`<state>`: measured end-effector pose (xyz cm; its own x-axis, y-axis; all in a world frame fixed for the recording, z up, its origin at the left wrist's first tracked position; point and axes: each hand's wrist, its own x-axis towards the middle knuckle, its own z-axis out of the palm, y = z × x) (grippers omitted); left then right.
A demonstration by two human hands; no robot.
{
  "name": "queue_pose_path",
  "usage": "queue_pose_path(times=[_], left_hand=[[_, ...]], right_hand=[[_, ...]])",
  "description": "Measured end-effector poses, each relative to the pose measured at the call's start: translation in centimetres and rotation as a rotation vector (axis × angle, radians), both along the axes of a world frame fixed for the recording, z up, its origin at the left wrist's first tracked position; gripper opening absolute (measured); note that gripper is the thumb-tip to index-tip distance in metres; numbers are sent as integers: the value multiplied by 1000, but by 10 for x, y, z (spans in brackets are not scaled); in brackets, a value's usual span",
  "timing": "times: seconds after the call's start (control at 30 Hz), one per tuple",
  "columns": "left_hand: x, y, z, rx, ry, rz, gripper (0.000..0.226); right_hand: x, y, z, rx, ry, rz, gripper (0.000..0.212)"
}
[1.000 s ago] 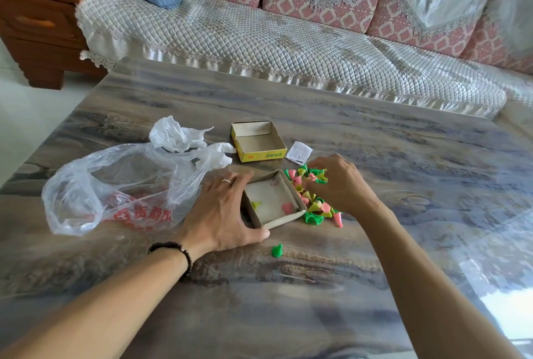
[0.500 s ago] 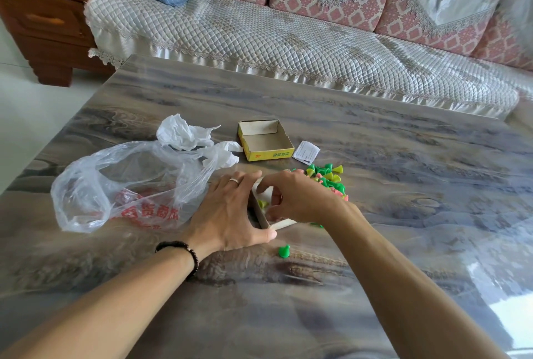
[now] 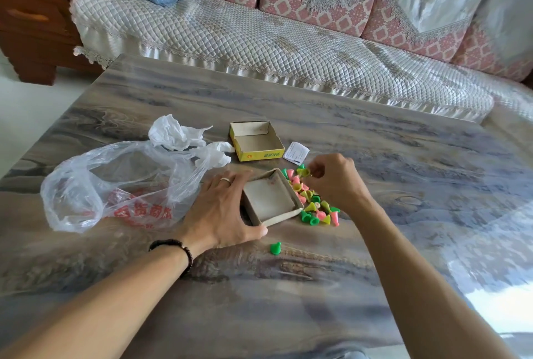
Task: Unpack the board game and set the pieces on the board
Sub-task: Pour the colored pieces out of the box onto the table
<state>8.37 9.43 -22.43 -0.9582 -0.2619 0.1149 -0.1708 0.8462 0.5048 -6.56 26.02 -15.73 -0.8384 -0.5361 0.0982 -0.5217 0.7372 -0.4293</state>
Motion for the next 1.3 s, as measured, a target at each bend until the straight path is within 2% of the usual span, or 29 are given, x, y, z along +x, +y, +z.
queue_pose_path(times=[0.1, 0.17, 0.23, 0.3, 0.43, 0.53, 0.6, 0.73, 0.83, 0.97, 1.23, 1.3], left_hand=[[0, 1, 1, 0, -17, -3, 107], [0, 1, 2, -9, -14, -8, 108], [1, 1, 2, -3, -11, -12, 109], [2, 1, 2, 16, -12, -18, 111], [5, -2, 3, 83, 34, -27, 114], [8, -1, 3, 148, 113, -38, 114], [12, 1, 4, 136, 169, -46, 112], [16, 0, 2, 59, 210, -48, 110], [20, -4, -3, 78, 213, -2, 110], [20, -4, -7, 124, 197, 27, 111], [16, -8, -8, 133, 104, 48, 115], [15, -8, -8, 128, 106, 49, 115]], right_hand=[[-4, 10, -6, 165, -22, -12, 4], [-2, 12, -10, 190, -55, -16, 5], [0, 15, -10, 154, -94, -24, 22], [5, 18, -9, 115, -54, -42, 37], [31, 10, -7, 8, 114, 47, 19], [52, -5, -10, 121, 154, 146, 21], [58, -15, -13, 221, 200, 133, 22], [64, -31, -18, 263, 243, 82, 15], [69, -39, -25, 315, 285, 112, 14], [65, -45, -27, 345, 240, 158, 12], [57, -38, -22, 285, 223, 138, 25], [56, -37, -24, 299, 262, 172, 22]])
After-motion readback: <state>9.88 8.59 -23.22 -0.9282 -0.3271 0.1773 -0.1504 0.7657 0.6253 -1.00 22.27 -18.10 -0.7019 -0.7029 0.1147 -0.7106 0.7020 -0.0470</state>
